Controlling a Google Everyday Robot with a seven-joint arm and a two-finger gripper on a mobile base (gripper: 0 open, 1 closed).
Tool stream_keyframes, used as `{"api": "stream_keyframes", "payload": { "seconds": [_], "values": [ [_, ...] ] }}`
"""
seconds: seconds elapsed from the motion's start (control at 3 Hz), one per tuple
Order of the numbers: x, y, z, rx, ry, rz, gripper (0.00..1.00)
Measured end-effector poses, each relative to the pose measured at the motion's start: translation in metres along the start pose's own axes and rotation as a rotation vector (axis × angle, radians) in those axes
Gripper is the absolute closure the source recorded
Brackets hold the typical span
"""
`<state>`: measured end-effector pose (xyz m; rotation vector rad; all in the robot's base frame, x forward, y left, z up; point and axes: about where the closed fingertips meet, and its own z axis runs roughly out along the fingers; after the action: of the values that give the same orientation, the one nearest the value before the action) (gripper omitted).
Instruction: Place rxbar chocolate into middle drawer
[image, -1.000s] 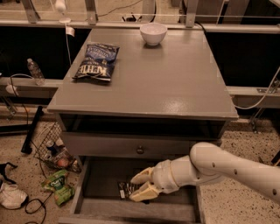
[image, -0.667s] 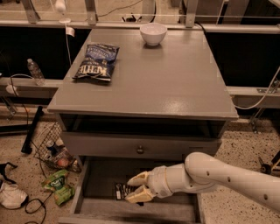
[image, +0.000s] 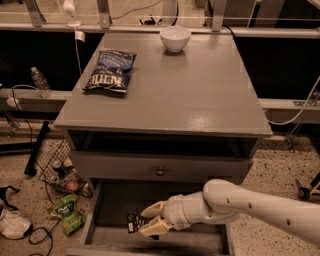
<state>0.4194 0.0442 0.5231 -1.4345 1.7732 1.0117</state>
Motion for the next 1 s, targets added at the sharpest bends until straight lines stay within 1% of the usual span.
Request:
{"api": "stream_keyframes", "payload": {
  "seconds": [0.33,0.67,1.0],
  "values": [
    [-0.001,-0.007,0.006,0.046,-0.003,-0.035,1.0],
    [-0.006,-0.024,0.024,0.086,-0.047,-0.103,1.0],
    [-0.005,-0.039,0.044,0.087,-0.093,-0.138,1.0]
  ]
}}
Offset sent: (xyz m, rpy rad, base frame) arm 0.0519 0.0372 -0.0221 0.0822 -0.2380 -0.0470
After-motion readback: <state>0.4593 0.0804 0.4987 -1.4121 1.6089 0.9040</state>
